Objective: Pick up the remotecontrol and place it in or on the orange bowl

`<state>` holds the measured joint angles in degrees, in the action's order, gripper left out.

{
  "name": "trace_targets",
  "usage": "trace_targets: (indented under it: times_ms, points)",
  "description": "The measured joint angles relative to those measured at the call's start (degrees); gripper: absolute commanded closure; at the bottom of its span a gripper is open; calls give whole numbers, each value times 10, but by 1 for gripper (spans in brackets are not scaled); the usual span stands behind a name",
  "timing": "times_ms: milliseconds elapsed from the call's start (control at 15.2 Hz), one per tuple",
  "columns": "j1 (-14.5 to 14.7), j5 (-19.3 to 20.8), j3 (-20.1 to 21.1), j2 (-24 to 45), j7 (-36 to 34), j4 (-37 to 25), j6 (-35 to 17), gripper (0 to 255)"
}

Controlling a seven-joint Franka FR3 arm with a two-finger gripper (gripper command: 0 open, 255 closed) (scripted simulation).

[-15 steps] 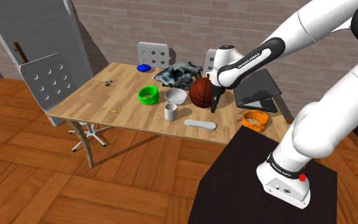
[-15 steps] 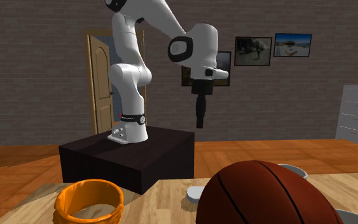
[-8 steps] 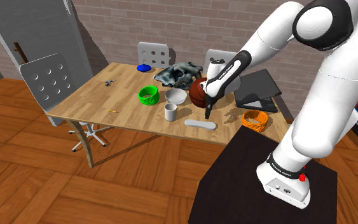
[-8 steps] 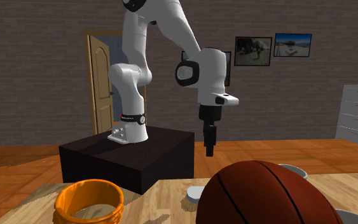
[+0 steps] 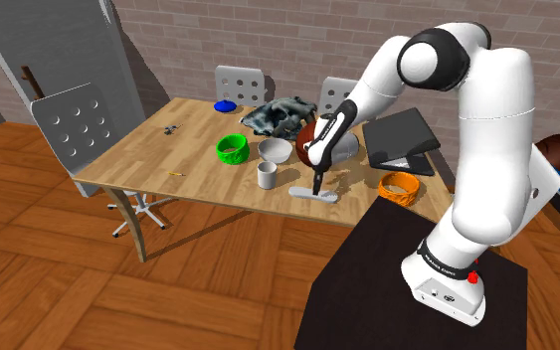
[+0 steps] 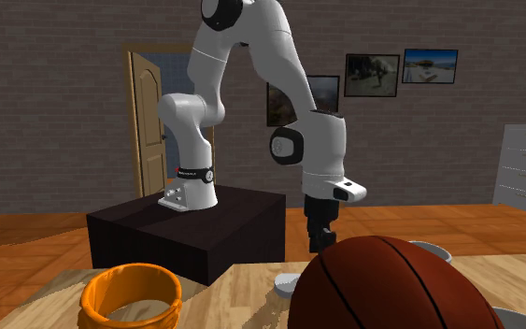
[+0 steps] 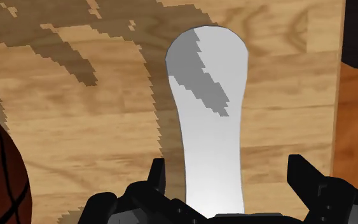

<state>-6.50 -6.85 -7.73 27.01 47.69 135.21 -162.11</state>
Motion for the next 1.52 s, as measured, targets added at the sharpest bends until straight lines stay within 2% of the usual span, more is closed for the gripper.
trace_targets:
  times_ms: [462,924,990,1518]
  points:
    - [-18,-12,19,71,14,-36,-36,0]
    - [-21,-14,22,84,16,-42,-43,0]
    - [-21,-14,22,84,16,-42,-43,255]
    - [-21,-13,22,84,16,-42,-43,255]
